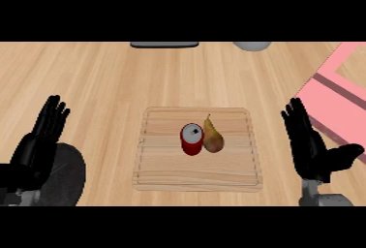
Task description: Pick the can from the cutting board and place it in the cardboard box
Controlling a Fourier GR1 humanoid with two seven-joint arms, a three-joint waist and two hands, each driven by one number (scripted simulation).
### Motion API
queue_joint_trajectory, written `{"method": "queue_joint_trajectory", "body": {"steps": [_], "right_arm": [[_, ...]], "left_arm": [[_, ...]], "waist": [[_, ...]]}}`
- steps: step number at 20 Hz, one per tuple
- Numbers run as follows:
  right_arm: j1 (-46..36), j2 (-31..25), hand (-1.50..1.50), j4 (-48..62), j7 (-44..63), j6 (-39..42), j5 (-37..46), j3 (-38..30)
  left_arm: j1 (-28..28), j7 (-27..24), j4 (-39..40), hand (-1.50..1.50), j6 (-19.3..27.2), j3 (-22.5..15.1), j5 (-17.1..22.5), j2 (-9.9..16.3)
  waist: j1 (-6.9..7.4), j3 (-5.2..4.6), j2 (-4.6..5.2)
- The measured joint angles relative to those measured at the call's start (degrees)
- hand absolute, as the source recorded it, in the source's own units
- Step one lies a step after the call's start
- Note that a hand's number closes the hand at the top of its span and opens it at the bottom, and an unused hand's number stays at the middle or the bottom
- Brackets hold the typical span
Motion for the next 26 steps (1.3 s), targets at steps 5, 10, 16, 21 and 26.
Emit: {"method": "queue_joint_trajectory", "body": {"steps": [5,10,16,21,26], "right_arm": [[-9.5,-5.0,-1.5,-9.0,2.8,2.1,2.3,0.6],[-20.3,-16.6,-1.5,-11.2,6.5,8.9,8.7,1.8],[-24.5,-21.2,-1.5,-9.4,-0.2,15.3,16.2,6.2],[-28.1,-24.4,-1.5,-10.1,-0.8,20.2,22.6,10.3],[-32.6,-26.8,-1.5,-12.6,6.8,27.5,28.5,17.5]], "left_arm": [[-3.9,-0.3,-1.0,0.0,-2.9,-1.8,-4.1,3.6],[-8.2,-0.7,0.5,0.0,-7.2,-5.2,-7.6,5.9],[-12.3,-0.5,2.9,0.0,-9.6,-7.6,-10.1,4.5],[-13.6,-0.6,4.6,0.0,-11.7,-6.7,-10.3,4.4],[-14.5,-0.9,6.2,0.0,-11.8,-6.9,-11.3,3.0]], "waist": [[0.0,-0.26,1.71],[-0.14,-0.52,2.51],[0.47,-0.34,2.94],[0.74,-0.33,2.87],[0.81,-0.41,2.76]]}}
